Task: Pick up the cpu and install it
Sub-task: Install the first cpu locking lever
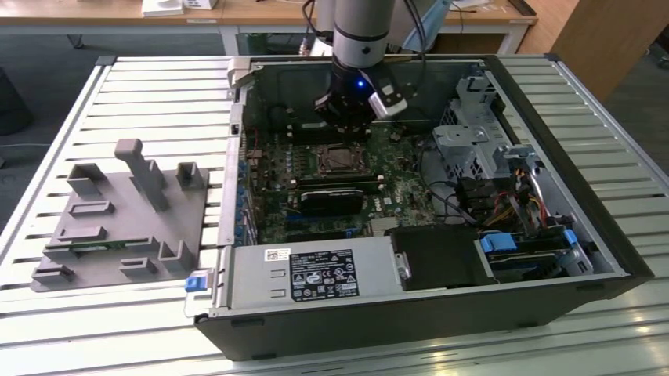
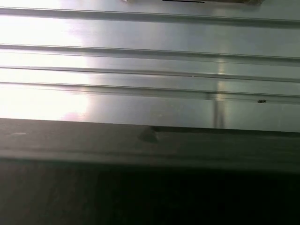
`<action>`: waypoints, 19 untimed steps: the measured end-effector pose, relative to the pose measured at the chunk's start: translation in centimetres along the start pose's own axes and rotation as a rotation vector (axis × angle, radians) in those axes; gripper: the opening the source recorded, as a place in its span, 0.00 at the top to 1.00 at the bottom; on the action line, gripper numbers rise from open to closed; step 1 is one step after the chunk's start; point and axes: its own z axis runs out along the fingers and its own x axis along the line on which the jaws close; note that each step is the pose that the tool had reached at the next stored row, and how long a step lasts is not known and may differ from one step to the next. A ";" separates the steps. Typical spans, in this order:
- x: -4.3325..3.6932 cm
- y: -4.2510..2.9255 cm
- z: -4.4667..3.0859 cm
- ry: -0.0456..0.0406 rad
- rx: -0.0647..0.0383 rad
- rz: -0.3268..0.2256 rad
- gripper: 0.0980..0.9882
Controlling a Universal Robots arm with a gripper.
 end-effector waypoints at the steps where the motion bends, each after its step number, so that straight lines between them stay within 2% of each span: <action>1: 0.00 0.00 0.04 0.0001 0.000 0.000 0.99; 19: 0.00 0.00 -0.05 0.0001 0.001 0.000 0.99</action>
